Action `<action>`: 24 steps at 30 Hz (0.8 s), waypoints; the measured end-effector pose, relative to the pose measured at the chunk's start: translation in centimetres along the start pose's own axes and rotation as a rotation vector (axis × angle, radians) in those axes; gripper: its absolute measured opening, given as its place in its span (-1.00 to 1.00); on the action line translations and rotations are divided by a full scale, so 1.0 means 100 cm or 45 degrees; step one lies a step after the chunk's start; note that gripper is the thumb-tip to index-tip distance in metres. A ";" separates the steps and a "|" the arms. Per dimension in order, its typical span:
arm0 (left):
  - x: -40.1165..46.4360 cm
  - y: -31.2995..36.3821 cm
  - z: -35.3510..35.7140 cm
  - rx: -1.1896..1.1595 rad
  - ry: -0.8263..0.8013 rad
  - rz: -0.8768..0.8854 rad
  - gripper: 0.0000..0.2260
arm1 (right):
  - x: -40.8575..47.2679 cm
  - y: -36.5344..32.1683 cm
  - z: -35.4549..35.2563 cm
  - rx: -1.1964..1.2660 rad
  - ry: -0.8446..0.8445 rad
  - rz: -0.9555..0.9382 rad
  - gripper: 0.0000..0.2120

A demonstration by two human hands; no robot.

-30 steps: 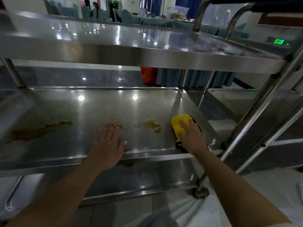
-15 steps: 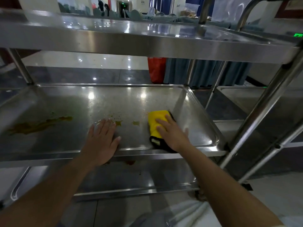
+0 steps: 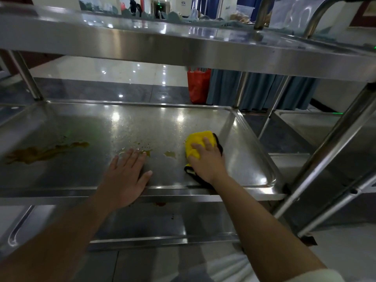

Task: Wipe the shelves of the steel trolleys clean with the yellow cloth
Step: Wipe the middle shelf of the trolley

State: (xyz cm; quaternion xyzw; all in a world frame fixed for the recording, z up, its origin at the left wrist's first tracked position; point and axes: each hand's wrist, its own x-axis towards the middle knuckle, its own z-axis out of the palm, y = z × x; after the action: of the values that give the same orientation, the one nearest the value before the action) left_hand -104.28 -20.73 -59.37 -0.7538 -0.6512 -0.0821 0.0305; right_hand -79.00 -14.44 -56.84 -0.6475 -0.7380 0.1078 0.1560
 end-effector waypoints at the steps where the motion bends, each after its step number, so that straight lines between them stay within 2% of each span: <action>1: 0.000 0.000 0.000 -0.003 -0.013 0.008 -0.25 | -0.004 0.001 -0.001 0.036 -0.028 -0.068 -0.52; 5: -0.002 0.001 0.002 0.004 -0.020 0.002 -0.29 | -0.020 0.041 -0.019 0.069 0.011 -0.222 -0.56; 10: -0.002 0.004 0.000 0.075 0.006 0.075 -0.25 | -0.024 0.087 -0.040 0.003 0.223 0.178 -0.55; 15: 0.003 0.008 -0.003 0.176 -0.034 0.142 -0.25 | -0.013 0.049 -0.026 0.032 0.382 0.512 -0.56; 17: 0.008 0.009 -0.008 0.192 -0.083 0.160 -0.26 | -0.012 0.025 -0.015 0.042 0.328 0.409 -0.54; 20: 0.013 0.007 -0.012 0.137 -0.145 0.119 -0.20 | -0.016 0.014 -0.011 0.110 0.141 -0.037 -0.54; 22: 0.016 0.005 -0.013 -0.052 -0.113 0.014 -0.20 | -0.017 0.029 -0.020 0.246 0.022 -0.251 -0.55; 24: 0.018 0.004 -0.013 -0.126 -0.025 -0.053 -0.24 | -0.011 0.056 -0.033 0.249 -0.039 -0.319 -0.54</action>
State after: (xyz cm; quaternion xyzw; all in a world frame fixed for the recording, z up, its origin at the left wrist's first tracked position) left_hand -103.78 -19.26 -57.81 -0.7414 -0.6623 -0.1072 -0.0149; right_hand -72.49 -14.85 -55.95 -0.5305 -0.8013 0.1687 0.2191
